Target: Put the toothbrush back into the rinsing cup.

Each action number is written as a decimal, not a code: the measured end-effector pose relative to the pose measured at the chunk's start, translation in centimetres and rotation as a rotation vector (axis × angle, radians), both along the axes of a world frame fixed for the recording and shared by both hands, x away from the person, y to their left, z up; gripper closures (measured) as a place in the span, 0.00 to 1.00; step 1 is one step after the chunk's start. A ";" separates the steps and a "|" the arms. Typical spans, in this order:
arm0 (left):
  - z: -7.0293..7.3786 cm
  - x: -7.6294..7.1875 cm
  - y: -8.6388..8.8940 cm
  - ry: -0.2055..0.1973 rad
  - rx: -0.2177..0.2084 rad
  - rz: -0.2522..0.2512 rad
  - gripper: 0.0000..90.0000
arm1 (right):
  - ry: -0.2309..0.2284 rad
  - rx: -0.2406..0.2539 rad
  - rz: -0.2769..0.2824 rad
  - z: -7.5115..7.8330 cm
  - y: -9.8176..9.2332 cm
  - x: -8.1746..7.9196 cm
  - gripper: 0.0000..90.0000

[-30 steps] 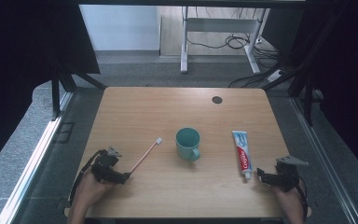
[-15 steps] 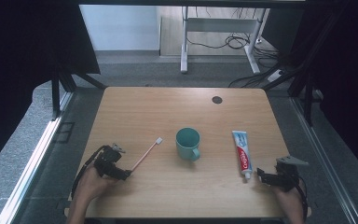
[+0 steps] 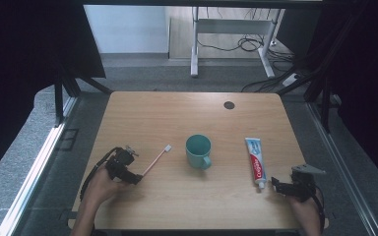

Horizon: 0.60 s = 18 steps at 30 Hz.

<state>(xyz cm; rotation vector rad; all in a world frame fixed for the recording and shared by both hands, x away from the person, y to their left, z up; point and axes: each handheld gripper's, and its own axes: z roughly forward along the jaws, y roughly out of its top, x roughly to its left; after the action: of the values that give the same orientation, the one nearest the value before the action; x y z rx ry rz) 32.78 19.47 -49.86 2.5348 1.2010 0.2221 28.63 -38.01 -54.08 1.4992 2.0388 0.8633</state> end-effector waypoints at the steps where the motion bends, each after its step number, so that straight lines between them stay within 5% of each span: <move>1: 0.1 0.2 -0.1 0.003 0.002 -0.002 0.23 | 0.000 0.000 0.000 0.0 0.0 0.0 0.10; 18: 0.7 3.4 -2.7 0.087 0.043 -0.054 0.43 | 0.000 -0.001 0.002 0.0 0.0 0.0 0.10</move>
<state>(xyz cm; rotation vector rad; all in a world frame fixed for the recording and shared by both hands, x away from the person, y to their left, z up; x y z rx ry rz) 36.14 16.78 -49.17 2.6349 1.1690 0.1268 28.63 -38.03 -54.08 1.4967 2.0403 0.8629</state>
